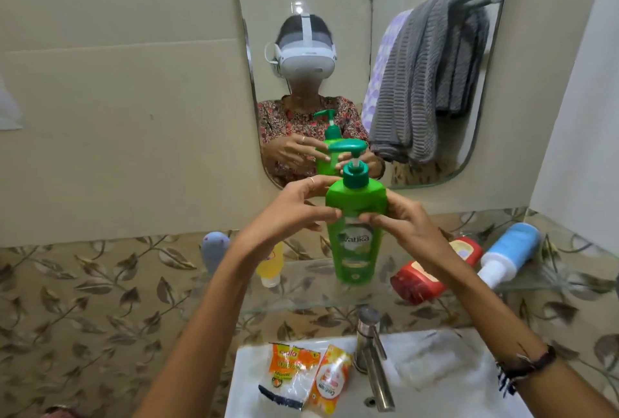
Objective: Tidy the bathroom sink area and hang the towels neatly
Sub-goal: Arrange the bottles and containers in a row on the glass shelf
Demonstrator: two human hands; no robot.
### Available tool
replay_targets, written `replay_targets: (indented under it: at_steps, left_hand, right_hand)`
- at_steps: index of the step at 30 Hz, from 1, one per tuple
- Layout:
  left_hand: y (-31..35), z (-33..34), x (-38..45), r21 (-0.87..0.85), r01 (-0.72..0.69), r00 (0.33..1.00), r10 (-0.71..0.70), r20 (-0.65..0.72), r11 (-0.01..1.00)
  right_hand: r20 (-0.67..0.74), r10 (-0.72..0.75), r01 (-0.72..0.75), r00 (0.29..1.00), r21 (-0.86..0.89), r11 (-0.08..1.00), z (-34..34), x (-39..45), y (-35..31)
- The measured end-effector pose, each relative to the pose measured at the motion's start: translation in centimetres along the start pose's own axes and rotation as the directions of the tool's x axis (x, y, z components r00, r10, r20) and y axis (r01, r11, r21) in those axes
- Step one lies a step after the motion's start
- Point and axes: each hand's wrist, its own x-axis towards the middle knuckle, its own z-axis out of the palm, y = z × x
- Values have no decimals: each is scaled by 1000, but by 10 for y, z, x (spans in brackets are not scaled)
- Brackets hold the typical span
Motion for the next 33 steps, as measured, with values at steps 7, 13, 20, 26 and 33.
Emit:
replay_targets:
  at_steps: [7,13,20,26,33]
  left_hand:
    - [-41,25,12,62,-31,969,45,-243,998]
    - [-95,69,-4,-80,103,952,-122,-280,991]
    - [-118,94,-12,-48,174,888,-178,-424,984]
    - [-118,101,-17,34,185,832,-138,-537,982]
    - [-115,105,-18,53,206,806,-139,-575,977]
  right_hand:
    - [-45,53,-40,998,250,967,10,9,13]
    - [-118,167,-142,979,195,970,40,-26,59]
    - [-276,215,-207,937,57,977,68,-28,70]
    - [-185,253,-244,950,66,967,69,-25,76]
    - [-159,267,-255,951,90,963,73,-24,77]
